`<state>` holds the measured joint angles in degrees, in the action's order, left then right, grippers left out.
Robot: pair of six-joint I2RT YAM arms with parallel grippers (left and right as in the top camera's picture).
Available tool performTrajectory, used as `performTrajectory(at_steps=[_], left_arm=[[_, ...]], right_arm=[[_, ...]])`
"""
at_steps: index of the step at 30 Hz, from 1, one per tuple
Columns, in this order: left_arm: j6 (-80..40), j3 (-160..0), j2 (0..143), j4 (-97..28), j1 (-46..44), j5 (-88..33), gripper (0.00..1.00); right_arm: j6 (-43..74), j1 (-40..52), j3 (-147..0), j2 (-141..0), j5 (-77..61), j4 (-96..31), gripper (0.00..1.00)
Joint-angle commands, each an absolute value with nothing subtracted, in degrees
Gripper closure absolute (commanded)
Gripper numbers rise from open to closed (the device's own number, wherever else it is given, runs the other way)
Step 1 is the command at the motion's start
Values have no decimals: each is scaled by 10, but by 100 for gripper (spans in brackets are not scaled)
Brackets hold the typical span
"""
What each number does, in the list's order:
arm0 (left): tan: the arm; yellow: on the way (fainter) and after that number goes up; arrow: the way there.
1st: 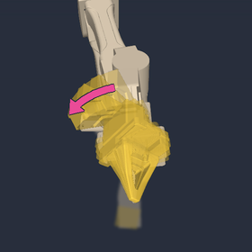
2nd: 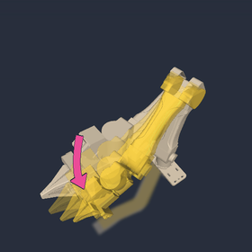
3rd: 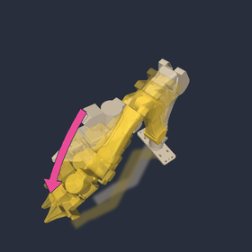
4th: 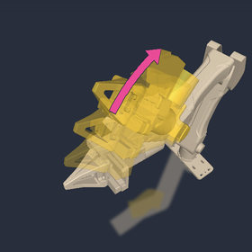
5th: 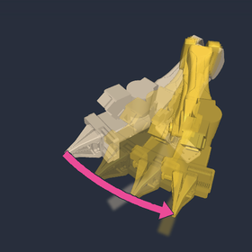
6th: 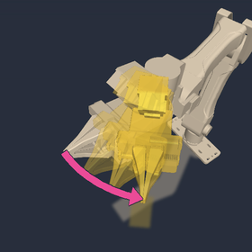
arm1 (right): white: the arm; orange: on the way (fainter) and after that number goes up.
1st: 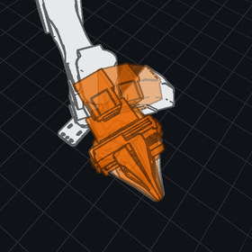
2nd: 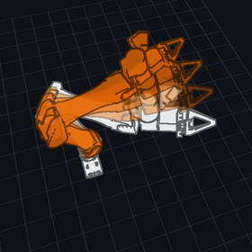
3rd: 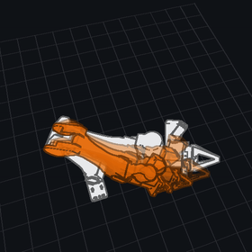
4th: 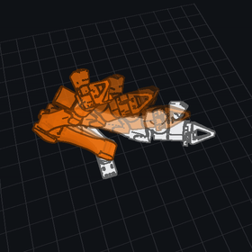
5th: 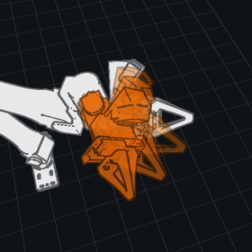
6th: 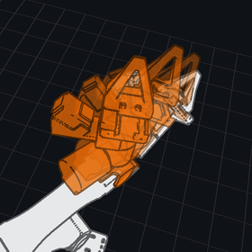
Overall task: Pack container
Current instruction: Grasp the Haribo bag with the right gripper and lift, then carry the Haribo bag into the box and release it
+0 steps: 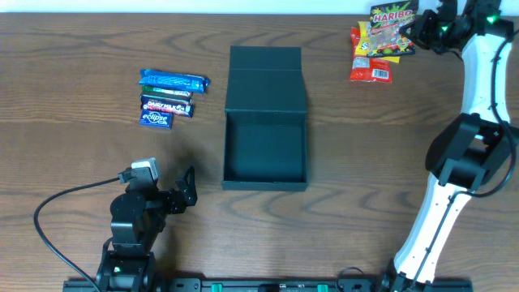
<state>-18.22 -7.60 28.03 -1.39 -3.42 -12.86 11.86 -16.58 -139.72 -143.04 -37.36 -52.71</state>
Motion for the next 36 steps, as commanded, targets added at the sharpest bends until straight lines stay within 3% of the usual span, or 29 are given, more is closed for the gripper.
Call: performTrajectory(at_steps=[1, 6, 20, 36], left_arm=[[-183, -74, 281, -10, -33, -118, 5], [-182, -74, 281, 0, -33, -118, 5], [-183, -73, 281, 28, -33, -114, 5], [-182, -74, 281, 65, -33, -118, 5]], right_arm=[[106, -164, -1425, -1433, -447, -535, 99], [33, -143, -1465, -1425, -519, -621, 99], [-350, 33, -1538, -1391, -462, -973, 99], [-325, 189, -1527, -1383, -316, -973, 99]])
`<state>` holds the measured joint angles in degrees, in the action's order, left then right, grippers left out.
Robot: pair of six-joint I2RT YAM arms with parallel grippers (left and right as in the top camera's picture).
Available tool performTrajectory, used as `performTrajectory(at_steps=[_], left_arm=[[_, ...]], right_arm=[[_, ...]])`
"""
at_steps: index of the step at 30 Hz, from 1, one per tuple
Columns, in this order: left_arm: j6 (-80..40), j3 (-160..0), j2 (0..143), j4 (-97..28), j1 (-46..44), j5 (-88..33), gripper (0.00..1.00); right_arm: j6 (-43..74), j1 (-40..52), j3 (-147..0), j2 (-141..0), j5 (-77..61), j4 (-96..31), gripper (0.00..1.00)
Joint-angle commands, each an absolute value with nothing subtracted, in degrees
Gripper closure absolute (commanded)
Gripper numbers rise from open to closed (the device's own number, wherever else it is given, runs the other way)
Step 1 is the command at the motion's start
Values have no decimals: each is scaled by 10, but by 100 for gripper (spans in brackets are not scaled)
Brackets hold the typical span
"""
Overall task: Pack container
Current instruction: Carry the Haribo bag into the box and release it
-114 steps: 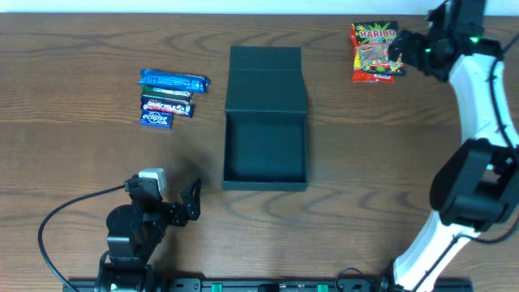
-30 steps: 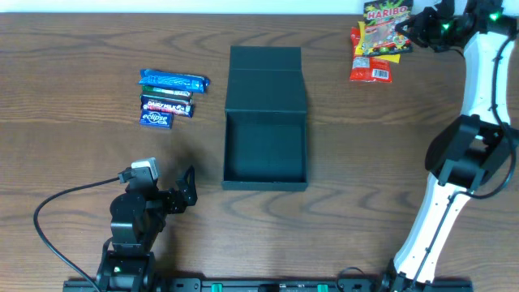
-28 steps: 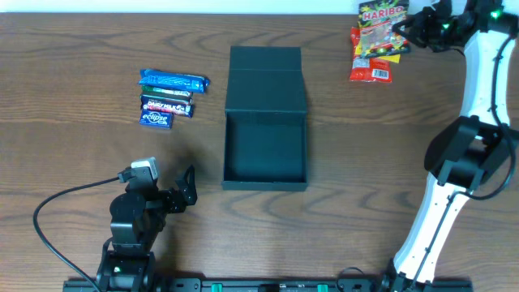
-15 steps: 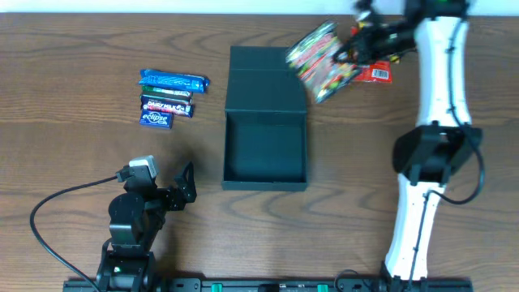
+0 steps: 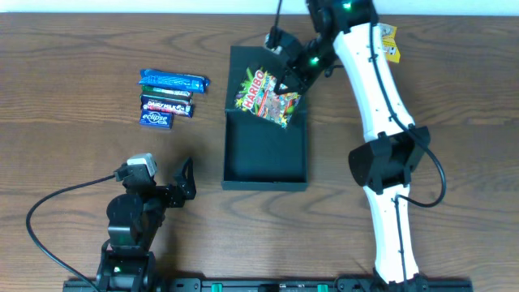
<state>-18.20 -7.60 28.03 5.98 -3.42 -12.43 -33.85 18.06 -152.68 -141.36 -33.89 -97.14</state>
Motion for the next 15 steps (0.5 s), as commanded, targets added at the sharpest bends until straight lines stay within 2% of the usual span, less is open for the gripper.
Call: performTrajectory(at_steps=[1, 6, 11, 15], left_arm=[[-182, -74, 281, 65, -33, -118, 5], [-176, -74, 281, 63, -33, -118, 5], [-167, -74, 281, 63, -33, -113, 5], [-167, -74, 281, 63, -33, -99, 5]], right_arm=[[-322, 189, -1518, -1374, -315, -973, 99], [-355, 187, -1402, -1261, -315, -962, 99], [-343, 180, -1193, -1120, -321, -848, 99], [-335, 192, -1059, -1073, -322, -773, 99]])
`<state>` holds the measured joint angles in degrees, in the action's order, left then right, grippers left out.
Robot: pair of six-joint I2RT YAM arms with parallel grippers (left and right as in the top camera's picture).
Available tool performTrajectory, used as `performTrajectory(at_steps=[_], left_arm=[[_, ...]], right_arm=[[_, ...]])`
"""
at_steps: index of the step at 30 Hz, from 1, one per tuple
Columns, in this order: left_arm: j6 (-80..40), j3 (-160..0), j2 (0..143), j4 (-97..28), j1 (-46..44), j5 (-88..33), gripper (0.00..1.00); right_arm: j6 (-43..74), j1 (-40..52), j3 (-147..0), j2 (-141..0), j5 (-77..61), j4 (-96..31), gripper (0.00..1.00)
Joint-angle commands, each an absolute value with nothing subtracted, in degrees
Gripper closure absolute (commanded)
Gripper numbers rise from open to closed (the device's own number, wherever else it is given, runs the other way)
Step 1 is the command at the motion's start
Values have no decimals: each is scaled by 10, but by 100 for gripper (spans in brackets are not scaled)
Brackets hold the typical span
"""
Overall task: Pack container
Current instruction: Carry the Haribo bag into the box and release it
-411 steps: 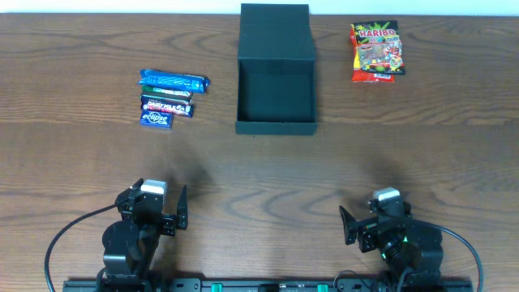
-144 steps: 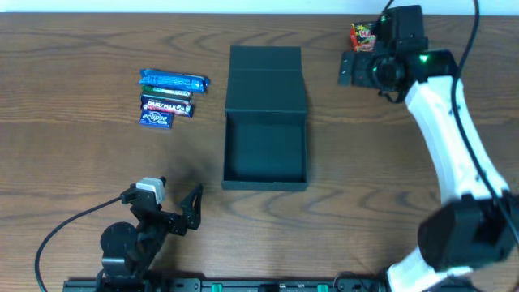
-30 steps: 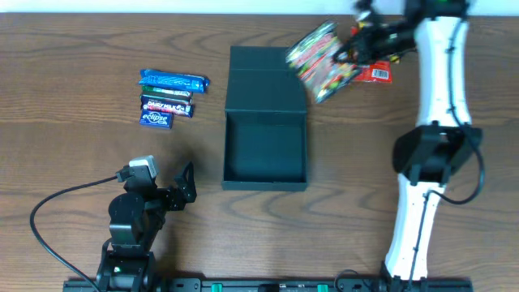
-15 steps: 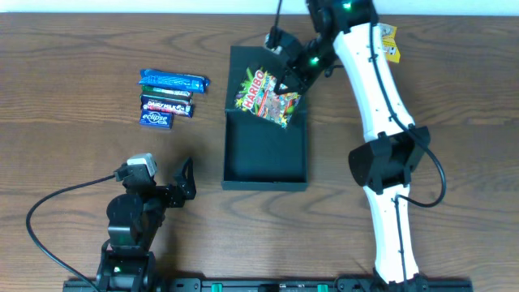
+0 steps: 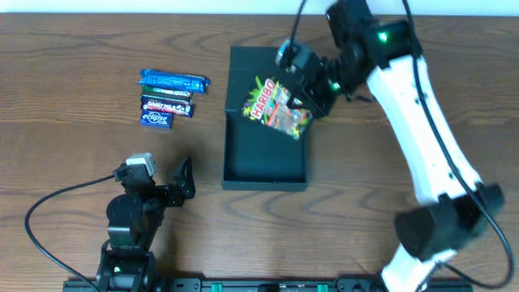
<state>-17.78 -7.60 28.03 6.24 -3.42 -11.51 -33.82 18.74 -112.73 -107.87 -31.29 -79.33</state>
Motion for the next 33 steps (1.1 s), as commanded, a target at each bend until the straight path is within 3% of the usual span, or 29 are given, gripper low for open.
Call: performTrajectory(at_steps=[1, 12, 33], left_arm=[[-167, -74, 281, 63, -33, -99, 5], [-167, -74, 281, 62, -33, -106, 5], [-167, -74, 281, 55, -33, -151, 5]], right_arm=[[-335, 197, -1048, -1074, -322, -771, 99], [-410, 255, -1040, -1124, -321, -799, 99], [-554, 256, -1040, -1210, -370, -802, 99]])
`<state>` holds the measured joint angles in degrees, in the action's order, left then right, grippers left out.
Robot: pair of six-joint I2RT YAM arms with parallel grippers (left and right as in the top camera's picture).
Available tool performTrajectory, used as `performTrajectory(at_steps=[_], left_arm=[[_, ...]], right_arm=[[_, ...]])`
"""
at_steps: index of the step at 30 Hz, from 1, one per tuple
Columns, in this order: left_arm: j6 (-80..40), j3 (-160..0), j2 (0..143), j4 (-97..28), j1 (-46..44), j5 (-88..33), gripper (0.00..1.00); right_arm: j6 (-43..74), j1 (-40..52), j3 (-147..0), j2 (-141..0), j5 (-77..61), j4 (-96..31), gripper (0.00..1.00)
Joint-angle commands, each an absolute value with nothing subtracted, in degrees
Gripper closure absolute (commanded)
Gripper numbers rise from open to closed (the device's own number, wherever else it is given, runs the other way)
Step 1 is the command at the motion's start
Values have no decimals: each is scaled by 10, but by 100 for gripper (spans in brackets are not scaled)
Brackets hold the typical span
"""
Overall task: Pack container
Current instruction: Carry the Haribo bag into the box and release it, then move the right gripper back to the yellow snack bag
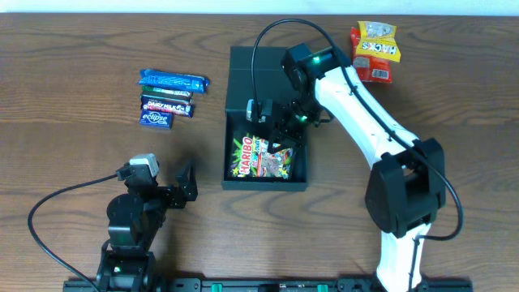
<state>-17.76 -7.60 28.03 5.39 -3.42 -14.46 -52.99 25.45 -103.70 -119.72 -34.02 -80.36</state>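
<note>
A dark green box (228, 154) stands open mid-table, its lid (264, 69) folded back behind it. A Haribo gummy bag (261, 161) lies inside the box, colourful face up. My right gripper (281, 136) reaches down into the box at the bag's upper right corner, and its fingers look shut on that edge. My left gripper (187, 182) rests low at the front left, open and holding nothing, well away from the box.
Left of the box lie a blue wrapped bar (173, 79), a Dairy Milk bar (166, 105) and an Eclipse pack (156, 119). At the back right sit a yellow Hacks bag (377, 45) and a red packet (371, 71). The right arm arches over the box's right side.
My right gripper has come down from above the lid into the box. The Haribo bag, then hanging tilted over the box's back edge, now lies flat inside. The left arm is unchanged.
My right gripper was at the back right on the Haribo bag atop the snack pile. Then it held the bag over the lid, then over the box's back edge. Now the bag lies in the box. The left arm has barely moved.
</note>
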Motion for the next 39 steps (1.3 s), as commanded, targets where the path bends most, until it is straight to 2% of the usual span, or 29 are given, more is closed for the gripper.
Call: performTrajectory(at_steps=[1, 14, 15, 16, 18, 20, 30, 33, 34, 37, 39], left_arm=[[-167, -74, 281, 55, -33, -151, 5], [-167, -74, 281, 48, -33, -150, 5], [-167, -74, 281, 48, -33, -150, 5], [-167, -74, 281, 48, -33, -150, 5], [-167, -74, 281, 48, -33, -149, 5], [-167, -74, 281, 48, -33, -149, 5], [-167, -74, 281, 47, -33, -149, 5], [-167, -74, 281, 47, -33, -149, 5], [-167, -74, 281, 47, -33, -148, 5], [-167, -74, 281, 47, -33, -148, 5], [-167, -74, 281, 47, -33, -145, 5]], right_arm=[[-558, 257, -1040, -1215, -374, -801, 99], [-563, 295, -1040, -1239, -366, -784, 99], [-559, 296, -1040, -1239, -364, -784, 93], [-549, 297, -1040, -1239, -362, -781, 81], [-522, 297, -1040, -1239, -360, -771, 29], [-500, 296, -1040, -1239, -353, -764, 1], [-424, 294, -1072, -1239, -327, -757, 1], [-411, 295, -1080, -1239, -320, -745, 13], [-408, 295, -1079, -1239, -316, -741, 22], [-385, 295, -1079, -1239, -305, -722, 99], [-303, 293, -1087, -1236, -298, -701, 99]])
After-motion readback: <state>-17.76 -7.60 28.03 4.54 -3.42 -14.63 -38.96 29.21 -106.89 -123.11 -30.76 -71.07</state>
